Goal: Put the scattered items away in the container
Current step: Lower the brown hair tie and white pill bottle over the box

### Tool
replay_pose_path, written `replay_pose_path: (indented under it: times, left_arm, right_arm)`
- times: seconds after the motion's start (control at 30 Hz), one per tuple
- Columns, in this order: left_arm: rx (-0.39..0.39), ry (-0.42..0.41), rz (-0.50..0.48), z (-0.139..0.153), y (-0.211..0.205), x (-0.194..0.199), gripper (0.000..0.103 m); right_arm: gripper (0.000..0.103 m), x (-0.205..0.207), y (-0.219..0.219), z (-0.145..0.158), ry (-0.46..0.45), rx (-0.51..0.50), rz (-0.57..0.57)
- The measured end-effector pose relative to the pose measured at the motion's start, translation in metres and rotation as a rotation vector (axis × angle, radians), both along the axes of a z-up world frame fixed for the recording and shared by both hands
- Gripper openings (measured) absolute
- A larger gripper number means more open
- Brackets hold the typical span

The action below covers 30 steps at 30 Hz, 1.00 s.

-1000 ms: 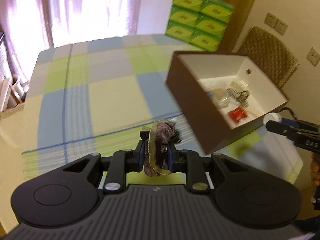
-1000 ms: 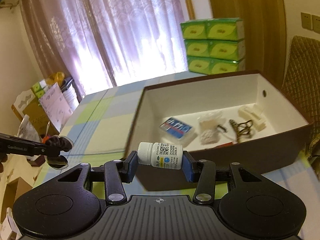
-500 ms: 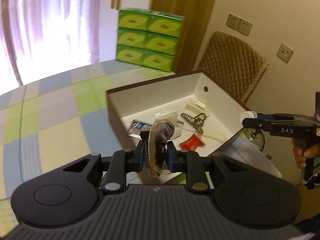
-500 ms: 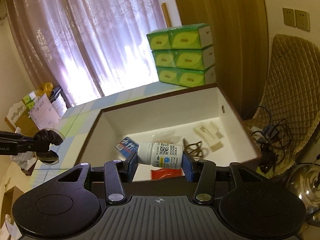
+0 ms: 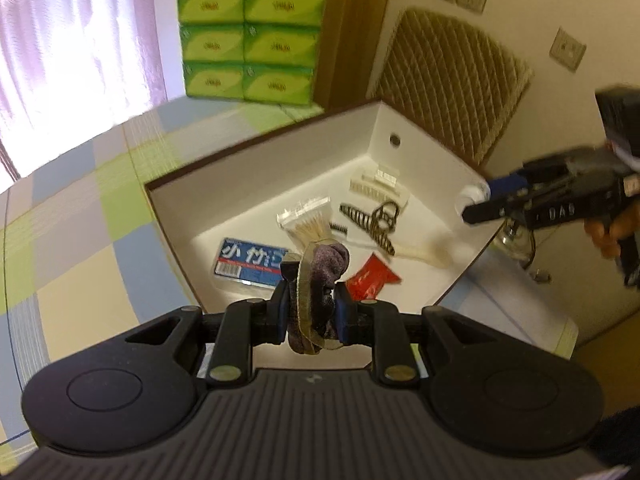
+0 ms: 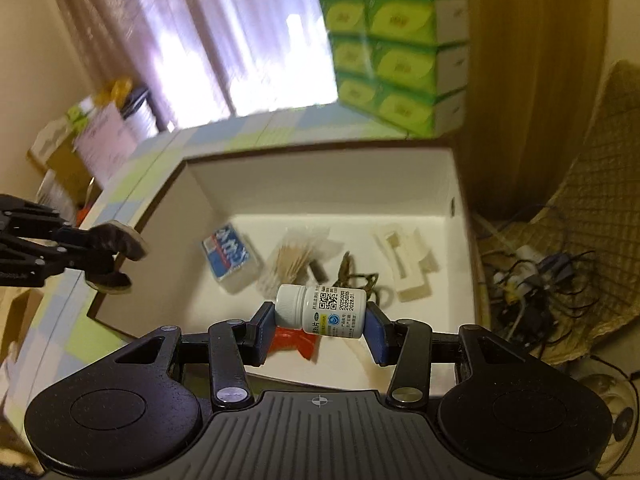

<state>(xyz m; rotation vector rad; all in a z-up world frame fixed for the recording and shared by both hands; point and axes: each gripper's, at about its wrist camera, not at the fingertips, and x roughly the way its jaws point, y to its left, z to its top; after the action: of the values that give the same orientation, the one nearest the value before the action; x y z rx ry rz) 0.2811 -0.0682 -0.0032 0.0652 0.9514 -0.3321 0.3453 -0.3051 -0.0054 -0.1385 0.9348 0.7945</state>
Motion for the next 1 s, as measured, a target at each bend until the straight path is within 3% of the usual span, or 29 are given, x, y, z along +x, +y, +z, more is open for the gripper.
replay_pose_path:
  times: [0.2,0.4,1.0]
  left_arm:
    - [0.068,0.093,-0.034,-0.027,-0.014,0.019,0.018]
    - [0.123,0.148,-0.039,-0.049,-0.025,0.031,0.018]
    - [0.159,0.199,-0.051,-0.066,-0.034,0.042,0.018]
  right_arm:
    - [0.049,0.022,0.013,-0.013,0.075,-0.061,0.105]
    - [0.049,0.032,0.022,-0.027,0.107,-0.098,0.121]
    - [0.049,0.049,0.022,-0.033,0.122,-0.122,0.144]
